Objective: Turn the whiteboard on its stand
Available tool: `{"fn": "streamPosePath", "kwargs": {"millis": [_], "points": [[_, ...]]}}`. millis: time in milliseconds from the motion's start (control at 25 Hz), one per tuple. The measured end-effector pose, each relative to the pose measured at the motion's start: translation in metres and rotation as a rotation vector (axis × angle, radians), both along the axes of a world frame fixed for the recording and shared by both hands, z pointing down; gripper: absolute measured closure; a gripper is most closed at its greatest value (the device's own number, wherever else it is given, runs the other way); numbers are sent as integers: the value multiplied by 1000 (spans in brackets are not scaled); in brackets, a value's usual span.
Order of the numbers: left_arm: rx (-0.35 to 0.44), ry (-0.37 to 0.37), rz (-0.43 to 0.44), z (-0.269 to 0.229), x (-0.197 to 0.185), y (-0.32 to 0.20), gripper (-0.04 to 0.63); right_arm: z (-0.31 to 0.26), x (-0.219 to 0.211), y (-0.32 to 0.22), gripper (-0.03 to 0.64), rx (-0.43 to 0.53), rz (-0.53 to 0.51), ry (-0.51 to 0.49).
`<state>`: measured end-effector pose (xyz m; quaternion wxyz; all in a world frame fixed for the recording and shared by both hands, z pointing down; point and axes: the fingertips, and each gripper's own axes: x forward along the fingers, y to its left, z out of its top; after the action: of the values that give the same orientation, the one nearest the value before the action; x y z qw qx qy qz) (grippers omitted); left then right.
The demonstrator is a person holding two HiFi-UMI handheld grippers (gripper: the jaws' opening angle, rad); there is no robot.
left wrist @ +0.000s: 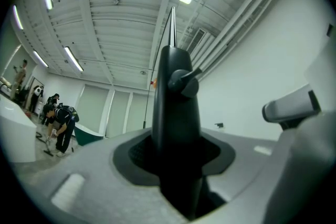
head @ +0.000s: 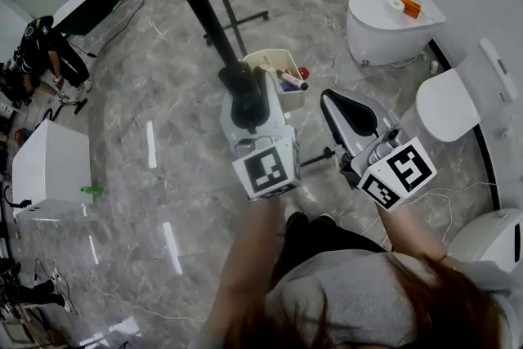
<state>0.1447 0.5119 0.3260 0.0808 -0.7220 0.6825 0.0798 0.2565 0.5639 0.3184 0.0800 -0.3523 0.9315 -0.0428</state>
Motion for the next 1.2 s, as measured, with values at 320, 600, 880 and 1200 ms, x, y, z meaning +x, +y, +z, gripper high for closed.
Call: {"fn": "streamPosePath", "kwargs": {"millis": [320,600,880,1200], "points": [[7,-18,-13,0,11,43,433,-1,14,34,615,10,-63,-7],[-5,1,1,-2,11,60,431,-2,9,49,615,6,-83,-6],[-76,-138,87,25,8,100,337,-12,20,81,615,36,-12,-3],[-84,-60,104,37,-8,201,491,12,31,154,615,15,97,10]]}}
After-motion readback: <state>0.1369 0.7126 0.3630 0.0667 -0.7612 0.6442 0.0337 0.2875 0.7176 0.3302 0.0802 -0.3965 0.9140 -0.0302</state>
